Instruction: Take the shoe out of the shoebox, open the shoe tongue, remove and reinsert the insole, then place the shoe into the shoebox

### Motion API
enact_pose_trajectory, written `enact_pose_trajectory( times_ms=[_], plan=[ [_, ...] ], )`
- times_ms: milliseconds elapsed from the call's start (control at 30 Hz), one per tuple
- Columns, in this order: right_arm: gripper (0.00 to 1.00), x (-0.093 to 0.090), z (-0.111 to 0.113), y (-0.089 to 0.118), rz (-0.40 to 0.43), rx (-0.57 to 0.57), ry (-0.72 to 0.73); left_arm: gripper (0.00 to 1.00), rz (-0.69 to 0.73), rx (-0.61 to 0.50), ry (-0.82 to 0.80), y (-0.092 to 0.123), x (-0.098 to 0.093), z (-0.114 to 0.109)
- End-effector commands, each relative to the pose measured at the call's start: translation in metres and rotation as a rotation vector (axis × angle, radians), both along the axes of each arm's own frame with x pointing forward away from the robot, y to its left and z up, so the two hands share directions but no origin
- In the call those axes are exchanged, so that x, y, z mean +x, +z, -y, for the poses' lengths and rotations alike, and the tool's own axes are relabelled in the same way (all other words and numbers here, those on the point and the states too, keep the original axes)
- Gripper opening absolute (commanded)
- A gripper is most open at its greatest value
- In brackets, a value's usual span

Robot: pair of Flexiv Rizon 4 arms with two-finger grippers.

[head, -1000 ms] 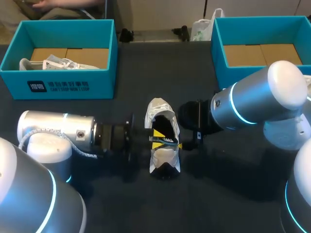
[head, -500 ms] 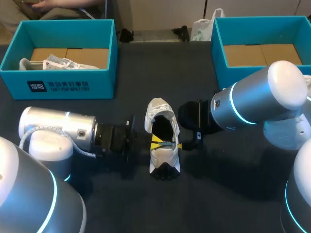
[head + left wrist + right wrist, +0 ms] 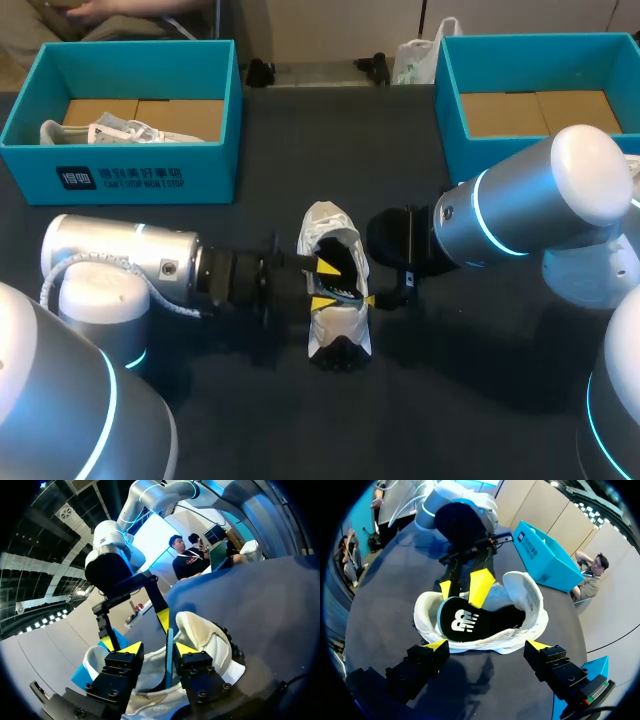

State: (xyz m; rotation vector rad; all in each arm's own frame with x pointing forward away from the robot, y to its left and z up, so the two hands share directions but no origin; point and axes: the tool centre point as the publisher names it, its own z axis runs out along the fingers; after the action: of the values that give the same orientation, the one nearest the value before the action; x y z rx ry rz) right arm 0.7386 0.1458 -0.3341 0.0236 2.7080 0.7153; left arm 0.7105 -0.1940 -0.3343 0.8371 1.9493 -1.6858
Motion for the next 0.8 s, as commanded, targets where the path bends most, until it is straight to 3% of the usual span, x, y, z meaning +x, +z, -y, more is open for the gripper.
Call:
enact_pose_trajectory(
  times_ms=[33, 400, 800],
  plan=[
    [1.0, -0.001, 0.0, -0.001, 0.002, 0.001, -0.002, 0.42, 0.005, -0.008, 0.007, 0.008, -0.004, -0.006],
    [1.0, -0.001, 0.0, -0.001, 0.002, 0.001, -0.002, 0.38, 0.0, -0.035, 0.003, 0.019, -0.01, -0.008],
    [1.0, -0.001, 0.0, -0.001, 0.002, 0.001, -0.002, 0.44, 0.008, -0.014, -0.005, 0.033, -0.008, -0.026]
  ],
)
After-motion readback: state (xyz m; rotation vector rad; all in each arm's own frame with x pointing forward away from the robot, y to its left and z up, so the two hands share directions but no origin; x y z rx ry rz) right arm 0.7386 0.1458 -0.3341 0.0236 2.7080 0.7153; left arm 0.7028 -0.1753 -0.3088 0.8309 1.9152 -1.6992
